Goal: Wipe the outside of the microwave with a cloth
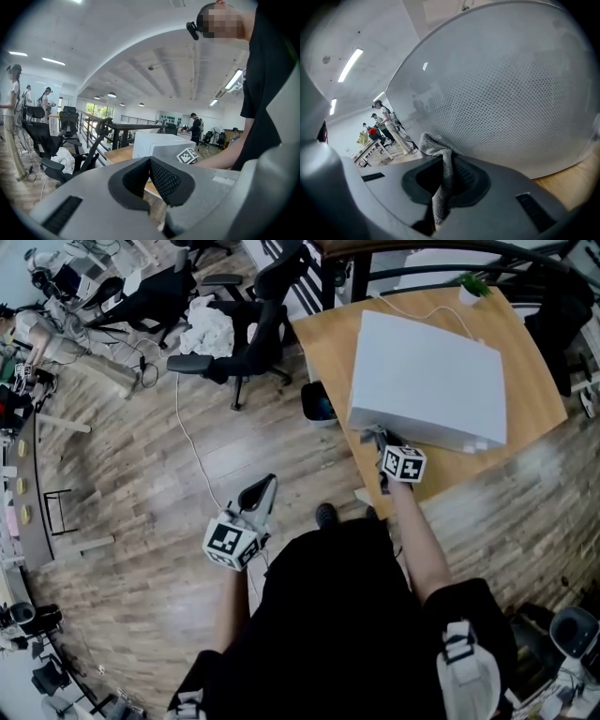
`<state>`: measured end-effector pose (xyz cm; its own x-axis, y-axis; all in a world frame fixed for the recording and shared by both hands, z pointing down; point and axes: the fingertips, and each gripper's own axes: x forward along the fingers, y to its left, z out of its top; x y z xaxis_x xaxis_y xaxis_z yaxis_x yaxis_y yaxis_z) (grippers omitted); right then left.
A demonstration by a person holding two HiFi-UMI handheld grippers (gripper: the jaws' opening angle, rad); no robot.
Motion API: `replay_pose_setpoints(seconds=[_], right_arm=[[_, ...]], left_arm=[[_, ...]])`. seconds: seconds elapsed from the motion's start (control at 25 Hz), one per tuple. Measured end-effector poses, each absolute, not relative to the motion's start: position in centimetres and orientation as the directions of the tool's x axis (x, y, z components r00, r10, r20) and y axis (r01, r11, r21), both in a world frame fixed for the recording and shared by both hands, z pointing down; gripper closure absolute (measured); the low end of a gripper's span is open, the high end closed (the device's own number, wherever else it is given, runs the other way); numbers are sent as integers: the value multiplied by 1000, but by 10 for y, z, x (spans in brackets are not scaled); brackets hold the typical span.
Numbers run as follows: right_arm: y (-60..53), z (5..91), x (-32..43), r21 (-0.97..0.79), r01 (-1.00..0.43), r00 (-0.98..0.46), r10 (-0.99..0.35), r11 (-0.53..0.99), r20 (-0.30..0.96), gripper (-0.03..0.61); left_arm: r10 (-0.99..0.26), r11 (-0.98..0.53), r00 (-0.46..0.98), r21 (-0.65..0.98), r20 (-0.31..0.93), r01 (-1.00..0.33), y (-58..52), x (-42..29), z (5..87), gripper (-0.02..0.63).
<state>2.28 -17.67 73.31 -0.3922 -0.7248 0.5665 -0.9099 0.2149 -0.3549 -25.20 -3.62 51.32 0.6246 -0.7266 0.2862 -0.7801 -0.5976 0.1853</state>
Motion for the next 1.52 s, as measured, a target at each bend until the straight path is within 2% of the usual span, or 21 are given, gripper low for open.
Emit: replay_pose_setpoints(seconds=[0.64, 1.08, 1.52], right_arm=[[-191, 729, -43, -385, -885, -446, -712, 261, 542, 558], [-190, 744, -49, -406, -881, -447, -705, 241, 551, 558], [-191, 777, -47, -400, -896, -421, -662, 195, 620, 558]], left_arm=[[-731, -584, 614, 192, 299, -789, -41, -286, 518, 612], [-735, -573, 605, 197, 308, -796, -41, -295, 519, 612], [-723, -590, 616, 186, 312, -786, -37, -285, 521, 612]])
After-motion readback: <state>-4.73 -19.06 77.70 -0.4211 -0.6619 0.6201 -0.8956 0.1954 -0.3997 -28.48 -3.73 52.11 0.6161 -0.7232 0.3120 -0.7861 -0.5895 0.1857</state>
